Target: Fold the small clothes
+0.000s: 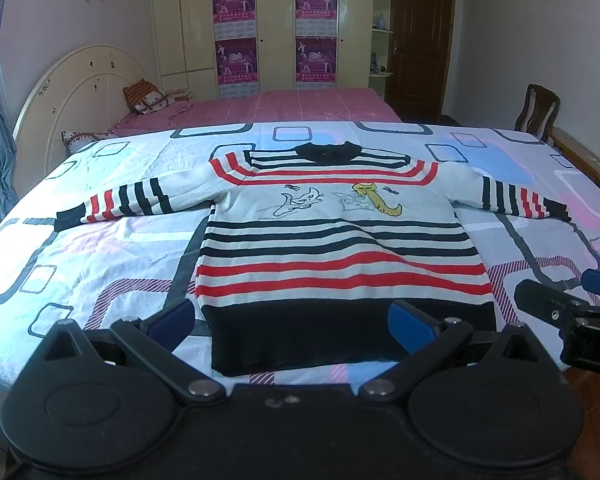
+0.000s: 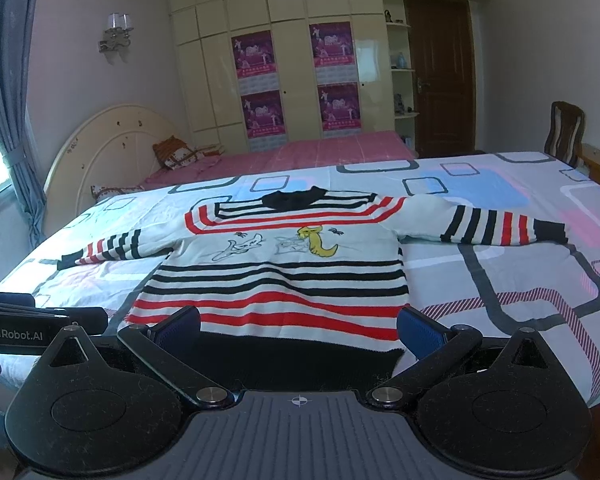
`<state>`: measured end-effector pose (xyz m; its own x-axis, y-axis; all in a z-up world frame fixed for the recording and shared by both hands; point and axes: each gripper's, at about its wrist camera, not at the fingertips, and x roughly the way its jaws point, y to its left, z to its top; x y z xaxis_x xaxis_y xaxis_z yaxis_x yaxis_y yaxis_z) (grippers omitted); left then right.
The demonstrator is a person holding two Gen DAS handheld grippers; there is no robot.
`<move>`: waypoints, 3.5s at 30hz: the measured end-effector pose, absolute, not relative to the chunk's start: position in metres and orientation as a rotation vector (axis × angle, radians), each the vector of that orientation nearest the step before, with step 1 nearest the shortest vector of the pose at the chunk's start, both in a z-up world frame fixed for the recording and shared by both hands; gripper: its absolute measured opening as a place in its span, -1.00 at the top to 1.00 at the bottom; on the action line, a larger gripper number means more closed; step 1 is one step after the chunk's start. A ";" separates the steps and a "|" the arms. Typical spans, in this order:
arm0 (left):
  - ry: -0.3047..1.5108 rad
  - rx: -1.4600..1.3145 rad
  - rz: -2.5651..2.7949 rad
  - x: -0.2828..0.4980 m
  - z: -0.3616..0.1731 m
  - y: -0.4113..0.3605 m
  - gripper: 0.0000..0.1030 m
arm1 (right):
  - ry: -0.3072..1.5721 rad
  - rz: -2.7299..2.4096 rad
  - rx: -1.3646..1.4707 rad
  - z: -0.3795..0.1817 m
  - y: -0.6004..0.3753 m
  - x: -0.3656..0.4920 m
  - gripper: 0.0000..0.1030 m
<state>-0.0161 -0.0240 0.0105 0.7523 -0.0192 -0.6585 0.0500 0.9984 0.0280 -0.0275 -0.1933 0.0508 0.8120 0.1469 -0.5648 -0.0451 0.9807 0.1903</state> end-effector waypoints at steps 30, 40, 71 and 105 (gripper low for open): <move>0.730 0.036 -0.024 -0.002 0.004 -0.025 -1.00 | 0.624 0.092 0.187 0.042 -0.205 -0.014 -1.00; 0.751 0.031 -0.008 0.029 0.001 -0.019 -1.00 | 0.629 0.088 0.167 0.035 -0.206 0.008 -1.00; 0.751 0.068 -0.110 0.228 -0.042 -0.019 -1.00 | 0.692 -0.148 0.180 -0.007 -0.271 0.181 -1.00; 0.872 0.075 -0.021 0.341 -0.109 -0.132 -0.48 | 0.749 -0.503 0.531 -0.128 -0.577 0.256 0.64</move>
